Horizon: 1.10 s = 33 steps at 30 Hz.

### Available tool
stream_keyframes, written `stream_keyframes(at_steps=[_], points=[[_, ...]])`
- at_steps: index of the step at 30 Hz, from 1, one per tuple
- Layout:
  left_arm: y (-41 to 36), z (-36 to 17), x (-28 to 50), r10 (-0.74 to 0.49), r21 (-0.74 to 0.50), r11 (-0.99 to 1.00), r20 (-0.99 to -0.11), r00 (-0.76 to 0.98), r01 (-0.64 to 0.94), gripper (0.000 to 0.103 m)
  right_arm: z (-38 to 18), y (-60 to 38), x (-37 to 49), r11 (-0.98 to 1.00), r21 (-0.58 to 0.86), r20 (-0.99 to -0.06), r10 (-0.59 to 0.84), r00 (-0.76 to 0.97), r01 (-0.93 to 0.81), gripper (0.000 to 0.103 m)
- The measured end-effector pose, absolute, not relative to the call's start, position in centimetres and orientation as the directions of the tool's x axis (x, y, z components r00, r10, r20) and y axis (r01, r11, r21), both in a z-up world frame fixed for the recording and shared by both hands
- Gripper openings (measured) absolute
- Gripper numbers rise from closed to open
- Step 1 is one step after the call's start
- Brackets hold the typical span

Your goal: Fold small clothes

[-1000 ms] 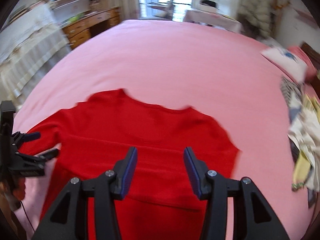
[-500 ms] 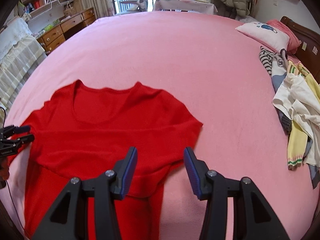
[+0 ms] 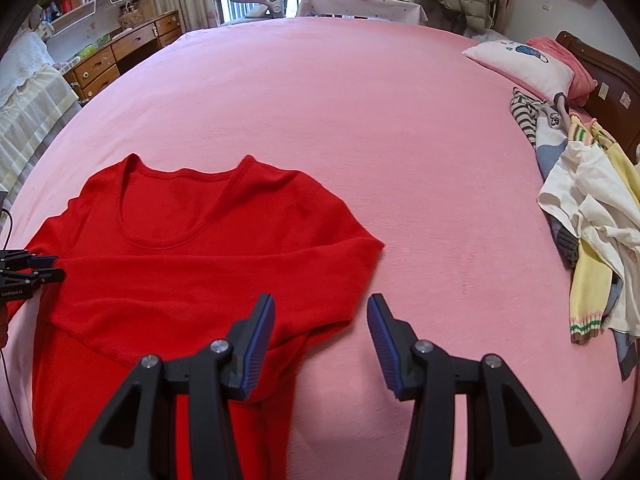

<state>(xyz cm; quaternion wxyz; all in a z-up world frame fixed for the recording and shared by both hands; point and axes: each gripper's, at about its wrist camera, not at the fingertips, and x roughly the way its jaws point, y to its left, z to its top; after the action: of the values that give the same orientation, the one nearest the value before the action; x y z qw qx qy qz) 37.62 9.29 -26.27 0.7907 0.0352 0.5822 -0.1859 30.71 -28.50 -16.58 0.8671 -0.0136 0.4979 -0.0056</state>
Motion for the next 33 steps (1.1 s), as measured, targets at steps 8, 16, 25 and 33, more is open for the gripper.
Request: stream_keyframes(at_steps=[8, 16, 25, 33], points=[[8.7, -27.1, 38.0, -0.274, -0.180, 0.915, -0.935, 0.227, 0.361, 0.040, -17.3, -30.6, 33.1, 1.000, -0.002, -0.881, -0.006, 0.473, 0.008, 0.036], [8.2, -25.8, 37.1, -0.231, -0.111, 0.919, -0.929, 0.289, 0.378, 0.005, -17.7, -32.0, 36.5, 0.998, 0.048, -0.910, 0.025, 0.414, 0.045, 0.035], [8.4, -20.5, 34.9, -0.157, 0.023, 0.939, -0.859, 0.487, 0.343, 0.004, -18.9, -33.1, 38.3, 0.991, 0.060, -0.933, 0.014, 0.360, 0.116, 0.034], [10.5, -19.3, 34.6, -0.077, 0.062, 0.973, -0.823, 0.563, 0.223, 0.004, -19.4, -32.5, 39.6, 0.986, 0.098, -0.936, 0.045, 0.350, 0.135, 0.033]])
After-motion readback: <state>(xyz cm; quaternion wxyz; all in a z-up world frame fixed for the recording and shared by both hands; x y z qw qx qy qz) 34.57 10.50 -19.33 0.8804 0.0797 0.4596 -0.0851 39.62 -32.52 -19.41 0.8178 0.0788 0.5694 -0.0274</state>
